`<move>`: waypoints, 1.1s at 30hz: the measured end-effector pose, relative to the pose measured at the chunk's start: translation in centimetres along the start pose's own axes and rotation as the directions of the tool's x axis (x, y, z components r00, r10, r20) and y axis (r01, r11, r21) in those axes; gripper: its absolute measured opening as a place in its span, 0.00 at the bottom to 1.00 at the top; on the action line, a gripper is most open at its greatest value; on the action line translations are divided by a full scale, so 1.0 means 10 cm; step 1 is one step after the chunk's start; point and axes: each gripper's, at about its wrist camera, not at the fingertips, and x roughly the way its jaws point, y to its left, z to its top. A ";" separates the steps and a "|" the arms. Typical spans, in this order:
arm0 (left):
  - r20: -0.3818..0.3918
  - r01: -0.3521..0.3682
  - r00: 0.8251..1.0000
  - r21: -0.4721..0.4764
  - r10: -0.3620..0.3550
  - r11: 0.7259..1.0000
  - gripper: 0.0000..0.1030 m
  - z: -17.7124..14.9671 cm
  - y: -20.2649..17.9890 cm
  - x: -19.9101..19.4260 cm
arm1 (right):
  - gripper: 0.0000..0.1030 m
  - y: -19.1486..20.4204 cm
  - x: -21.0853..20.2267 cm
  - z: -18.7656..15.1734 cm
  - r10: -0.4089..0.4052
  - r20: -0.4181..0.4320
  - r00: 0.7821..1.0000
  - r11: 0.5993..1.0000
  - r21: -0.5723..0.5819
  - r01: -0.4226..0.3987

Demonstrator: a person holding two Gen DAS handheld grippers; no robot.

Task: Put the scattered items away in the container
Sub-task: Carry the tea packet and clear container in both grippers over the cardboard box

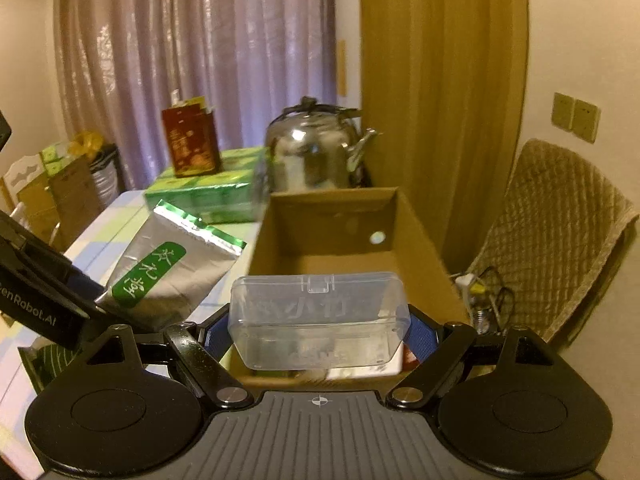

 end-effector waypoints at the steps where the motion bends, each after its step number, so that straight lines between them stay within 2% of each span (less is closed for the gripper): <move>1: 0.003 0.002 1.000 -0.003 -0.002 1.000 0.46 0.05 -0.02 0.03 | 0.80 -0.05 0.02 0.02 -0.003 0.002 1.000 1.000 0.001 0.003; 13: 0.022 0.011 1.000 -0.053 -0.010 0.999 0.46 0.48 -0.23 0.39 | 0.80 -0.47 0.31 0.20 -0.017 0.008 1.000 1.000 0.018 0.017; 21: 0.030 0.031 0.999 -0.088 -0.029 0.996 0.46 0.70 -0.23 0.61 | 0.80 -0.70 0.53 0.30 -0.027 0.001 1.000 0.999 0.030 0.027; 33: 0.040 0.010 0.999 -0.152 -0.004 0.988 0.46 1.01 -0.07 0.97 | 0.80 -0.90 0.99 0.48 -0.054 -0.004 0.999 0.998 0.025 0.054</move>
